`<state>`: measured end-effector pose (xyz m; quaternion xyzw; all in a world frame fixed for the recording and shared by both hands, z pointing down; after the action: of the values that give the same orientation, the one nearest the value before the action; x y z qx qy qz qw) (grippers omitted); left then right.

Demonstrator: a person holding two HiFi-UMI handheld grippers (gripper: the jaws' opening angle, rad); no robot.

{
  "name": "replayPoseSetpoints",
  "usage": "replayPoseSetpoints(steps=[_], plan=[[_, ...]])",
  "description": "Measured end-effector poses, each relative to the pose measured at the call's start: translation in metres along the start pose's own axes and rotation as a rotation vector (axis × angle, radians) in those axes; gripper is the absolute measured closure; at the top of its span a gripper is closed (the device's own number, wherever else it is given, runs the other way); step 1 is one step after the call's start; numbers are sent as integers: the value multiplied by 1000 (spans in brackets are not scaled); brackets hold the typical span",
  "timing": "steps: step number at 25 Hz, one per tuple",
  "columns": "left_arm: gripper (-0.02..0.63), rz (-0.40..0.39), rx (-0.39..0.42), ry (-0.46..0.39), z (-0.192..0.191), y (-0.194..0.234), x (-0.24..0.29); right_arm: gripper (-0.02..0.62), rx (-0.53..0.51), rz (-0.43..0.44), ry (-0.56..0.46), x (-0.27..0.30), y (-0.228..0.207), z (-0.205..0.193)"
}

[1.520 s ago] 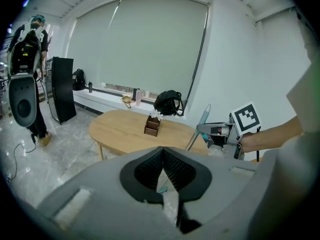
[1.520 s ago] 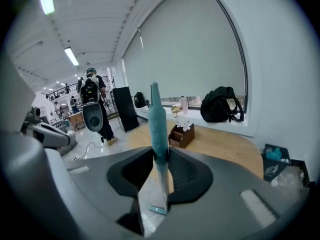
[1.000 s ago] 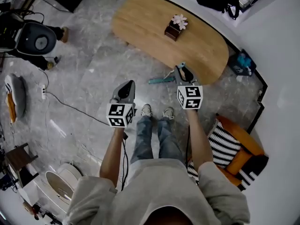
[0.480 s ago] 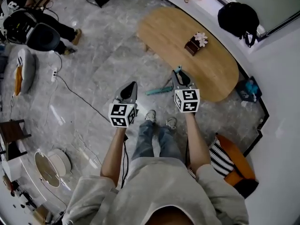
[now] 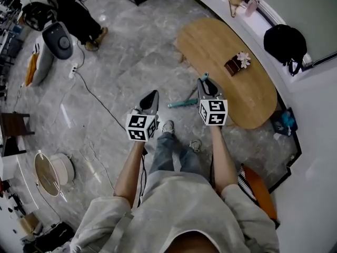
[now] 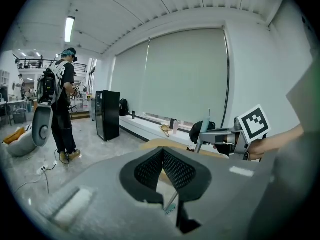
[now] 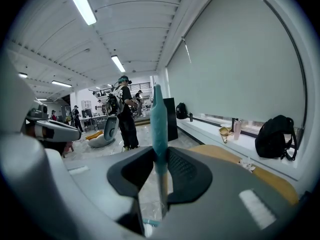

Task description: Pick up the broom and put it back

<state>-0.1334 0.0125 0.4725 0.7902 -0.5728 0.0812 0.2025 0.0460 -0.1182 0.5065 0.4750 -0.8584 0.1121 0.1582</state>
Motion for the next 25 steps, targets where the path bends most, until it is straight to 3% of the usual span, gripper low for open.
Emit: replayPoseSetpoints(steps=[12, 25], plan=[[603, -134, -18, 2, 22, 90, 44, 506, -32, -95, 57, 59, 37, 7], [603, -243, -18, 42, 34, 181, 90, 508, 31, -240, 88, 124, 51, 7]])
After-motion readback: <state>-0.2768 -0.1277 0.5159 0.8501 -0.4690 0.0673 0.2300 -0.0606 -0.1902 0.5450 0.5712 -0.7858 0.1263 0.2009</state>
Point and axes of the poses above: the fingertips, and each gripper's own axes: x forward along the fingers, y to its left, z out of its top, the point moved 4 cm from there along -x, backward along the fingers, and after that the axes turned 14 degrees about -z, right-handed, at the moved point
